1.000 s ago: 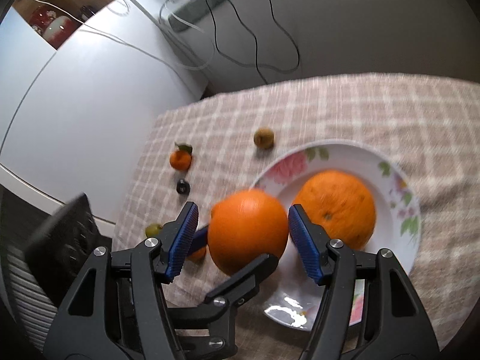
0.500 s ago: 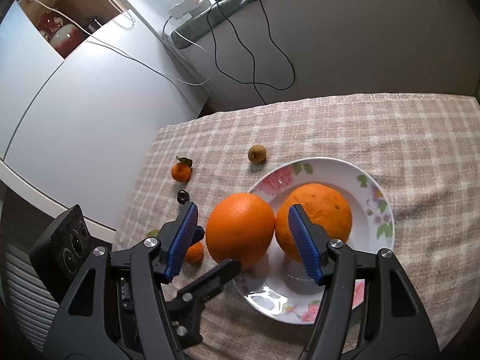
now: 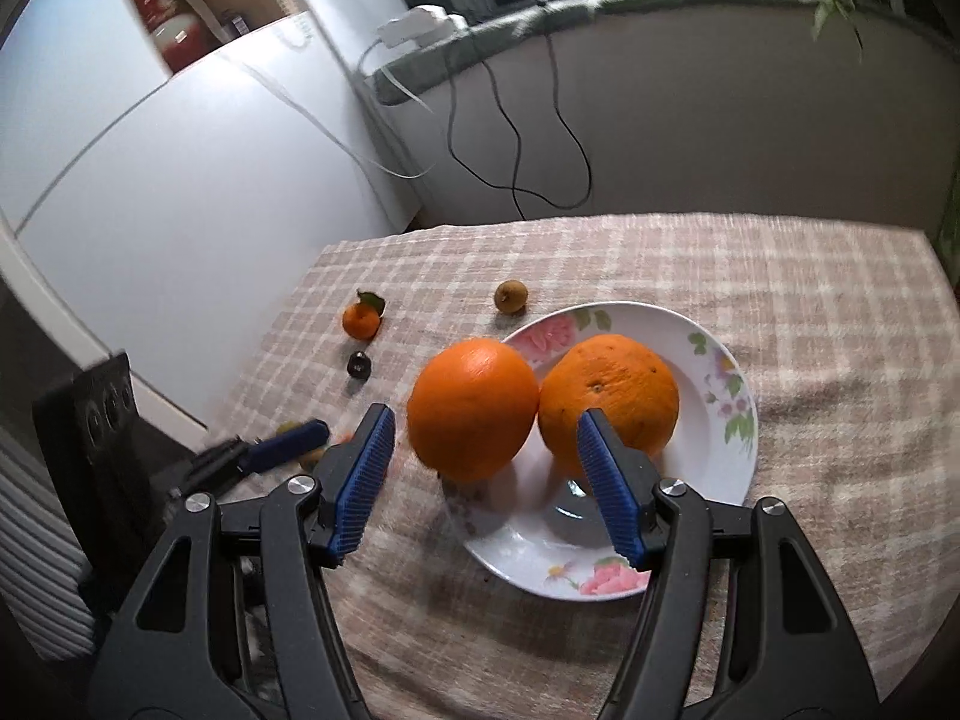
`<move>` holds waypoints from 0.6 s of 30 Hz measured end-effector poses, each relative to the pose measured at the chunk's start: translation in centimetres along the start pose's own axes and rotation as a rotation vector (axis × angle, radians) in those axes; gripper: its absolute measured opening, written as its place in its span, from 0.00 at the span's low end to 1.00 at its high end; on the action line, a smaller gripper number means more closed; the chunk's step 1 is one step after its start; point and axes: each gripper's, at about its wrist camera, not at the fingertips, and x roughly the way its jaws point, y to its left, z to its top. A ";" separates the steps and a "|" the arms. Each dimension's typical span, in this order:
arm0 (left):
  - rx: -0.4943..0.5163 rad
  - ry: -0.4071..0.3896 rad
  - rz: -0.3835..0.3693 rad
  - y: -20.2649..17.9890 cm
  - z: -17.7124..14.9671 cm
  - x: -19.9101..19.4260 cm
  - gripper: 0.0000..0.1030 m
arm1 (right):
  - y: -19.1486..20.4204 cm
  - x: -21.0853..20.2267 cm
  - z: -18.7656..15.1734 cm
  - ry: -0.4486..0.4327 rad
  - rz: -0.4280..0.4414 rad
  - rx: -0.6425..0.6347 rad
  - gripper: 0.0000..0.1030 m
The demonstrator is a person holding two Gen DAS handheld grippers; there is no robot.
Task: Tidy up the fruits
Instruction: 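Grasp the green fruit with the left gripper while the right gripper grasps a mandarin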
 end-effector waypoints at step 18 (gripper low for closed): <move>-0.165 -0.026 0.133 8.7 -4.9 -4.6 0.61 | 9.6 2.7 -5.4 -0.013 0.040 -0.297 0.73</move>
